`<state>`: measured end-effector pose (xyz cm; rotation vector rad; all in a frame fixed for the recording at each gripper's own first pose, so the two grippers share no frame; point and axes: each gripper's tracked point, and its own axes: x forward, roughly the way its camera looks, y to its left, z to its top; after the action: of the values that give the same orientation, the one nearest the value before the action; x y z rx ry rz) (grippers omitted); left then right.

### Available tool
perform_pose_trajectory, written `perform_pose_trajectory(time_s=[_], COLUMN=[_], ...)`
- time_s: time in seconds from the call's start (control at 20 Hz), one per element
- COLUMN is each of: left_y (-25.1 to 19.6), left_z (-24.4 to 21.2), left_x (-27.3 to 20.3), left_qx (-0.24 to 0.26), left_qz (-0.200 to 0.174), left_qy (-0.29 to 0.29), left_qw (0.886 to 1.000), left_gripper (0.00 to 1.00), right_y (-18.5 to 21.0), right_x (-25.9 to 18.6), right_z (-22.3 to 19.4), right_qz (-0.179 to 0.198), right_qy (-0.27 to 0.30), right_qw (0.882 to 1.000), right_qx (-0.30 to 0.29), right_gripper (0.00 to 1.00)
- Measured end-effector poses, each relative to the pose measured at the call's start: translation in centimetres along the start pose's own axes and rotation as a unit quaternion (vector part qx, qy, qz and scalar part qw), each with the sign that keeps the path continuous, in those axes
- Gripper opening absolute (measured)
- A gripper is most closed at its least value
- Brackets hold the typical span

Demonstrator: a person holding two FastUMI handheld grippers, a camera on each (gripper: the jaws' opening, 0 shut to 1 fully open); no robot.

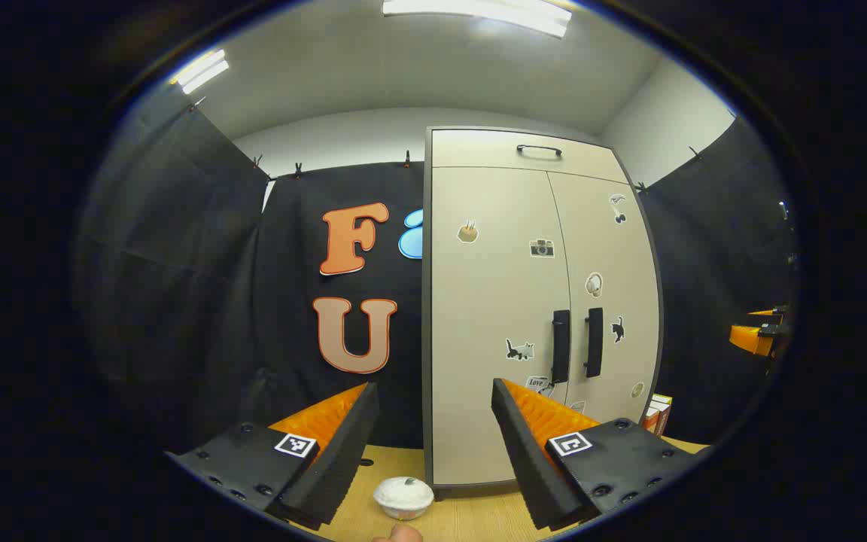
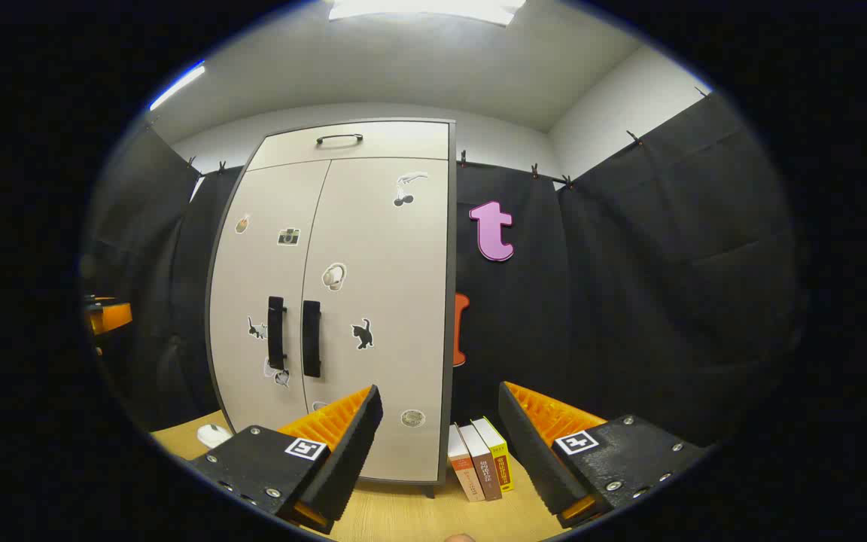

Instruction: Open the right door of the double-door shoe cabinet with the right hand, and open the left door with the left hand.

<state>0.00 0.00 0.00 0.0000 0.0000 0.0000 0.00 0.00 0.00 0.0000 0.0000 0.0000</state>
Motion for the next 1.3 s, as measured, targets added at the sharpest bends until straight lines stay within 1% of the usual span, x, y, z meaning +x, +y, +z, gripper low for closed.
perform_pose_trajectory(time_s=[0.45,0.55,0.65,0.85,1.15,1.3], left_y=[1.2,1.4,1.4,1.4,0.9,0.5], left_z=[0.4,0.7,0.6,0.8,0.9,0.7], left_x=[-0.5,-0.6,-0.6,-0.9,-1.4,-1.8], left_qx=[0.0,-0.005,-0.008,-0.003,-0.004,-0.008], left_qz=[0.012,0.014,0.012,0.012,0.002,-0.009], left_qy=[-0.004,-0.006,-0.005,-0.009,-0.012,-0.01], left_qw=[1.0,1.0,1.0,1.0,1.0,1.0], left_gripper=[0.95,0.97,0.96,0.97,0.96,0.96], right_y=[0.3,0.4,0.5,0.7,1.7,2.7], right_x=[0.0,0.1,0.0,-0.1,-0.1,0.5], right_z=[-0.3,-0.4,-0.6,-0.6,0.0,0.0], right_qz=[-0.003,-0.003,-0.003,-0.005,-0.003,-0.003], right_qy=[0.004,0.006,0.008,0.012,0.009,0.012], right_qw=[1.0,1.0,1.0,1.0,1.0,1.0], right_qx=[-0.003,-0.004,-0.004,-0.005,0.006,0.007], right_gripper=[0.94,0.95,0.95,0.95,0.94,0.94])
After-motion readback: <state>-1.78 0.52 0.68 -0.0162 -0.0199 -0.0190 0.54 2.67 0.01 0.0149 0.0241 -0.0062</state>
